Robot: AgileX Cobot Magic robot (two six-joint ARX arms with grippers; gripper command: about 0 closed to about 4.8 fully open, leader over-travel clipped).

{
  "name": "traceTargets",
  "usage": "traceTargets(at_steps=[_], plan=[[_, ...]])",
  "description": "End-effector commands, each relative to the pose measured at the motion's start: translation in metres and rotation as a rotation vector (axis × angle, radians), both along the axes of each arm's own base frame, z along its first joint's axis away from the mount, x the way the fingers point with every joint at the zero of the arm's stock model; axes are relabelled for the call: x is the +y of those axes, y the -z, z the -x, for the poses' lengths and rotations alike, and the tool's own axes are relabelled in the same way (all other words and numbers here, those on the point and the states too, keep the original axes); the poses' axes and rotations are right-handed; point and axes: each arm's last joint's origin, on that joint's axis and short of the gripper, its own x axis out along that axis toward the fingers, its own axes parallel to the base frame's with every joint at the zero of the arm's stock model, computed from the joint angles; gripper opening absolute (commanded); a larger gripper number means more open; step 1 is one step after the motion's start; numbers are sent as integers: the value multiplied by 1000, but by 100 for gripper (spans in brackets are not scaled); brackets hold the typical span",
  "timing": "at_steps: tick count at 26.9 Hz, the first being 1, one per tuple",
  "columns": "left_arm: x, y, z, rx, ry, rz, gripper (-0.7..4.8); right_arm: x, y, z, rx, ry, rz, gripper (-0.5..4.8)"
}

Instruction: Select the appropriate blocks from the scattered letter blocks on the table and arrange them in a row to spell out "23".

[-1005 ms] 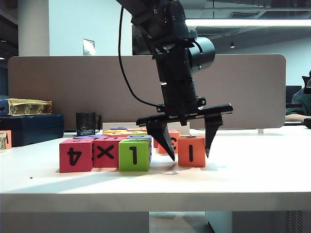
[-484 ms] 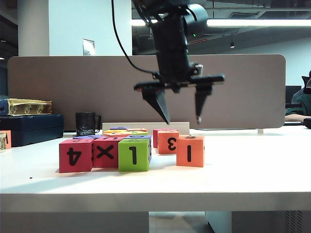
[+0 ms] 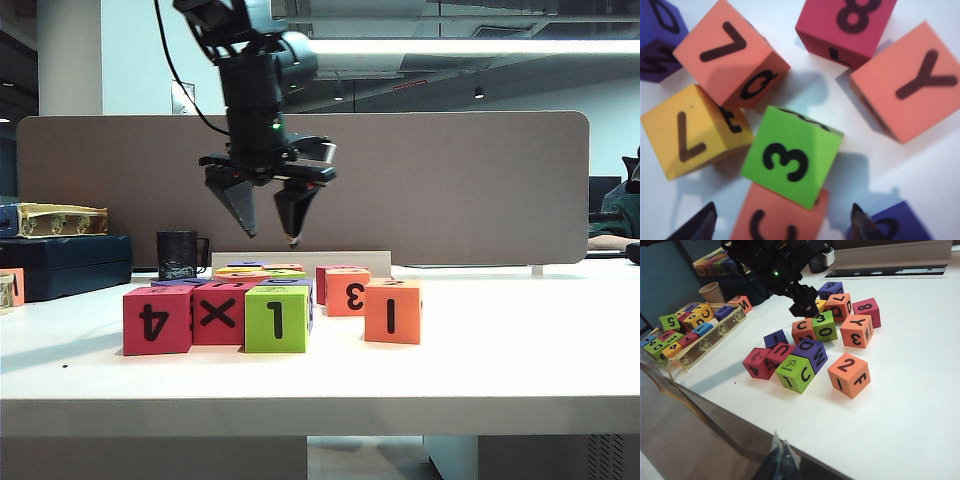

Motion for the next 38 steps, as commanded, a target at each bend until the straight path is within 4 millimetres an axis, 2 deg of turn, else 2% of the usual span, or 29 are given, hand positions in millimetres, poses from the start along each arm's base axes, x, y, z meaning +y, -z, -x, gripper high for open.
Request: traceTargets(at_steps=[1,8,15,23,30,35,38], plan=[[12,2,-11,-6,105,20,341,0,-2,0,-13,1,1,-1],[14,20,-21,17,271,9,342,-1,-2,0,-14,20,7,-1],[12,38,-32,1,275,3,341,-1,-2,-1,-14,23,8,-1],[3,32,-22,11,291,-18,341,-1,-2,-1,-15,38,12,-1],[6,31,-22,-7,242,-107,342,-1,-2,-1,-14,38,12,-1],[2,17,-17,-44,260,-79,342,-1,-2,-1,-14,38,12,-1],[0,16,-19,-52,279,-20,345,-1,-2,-1,-14,38,12,-1]])
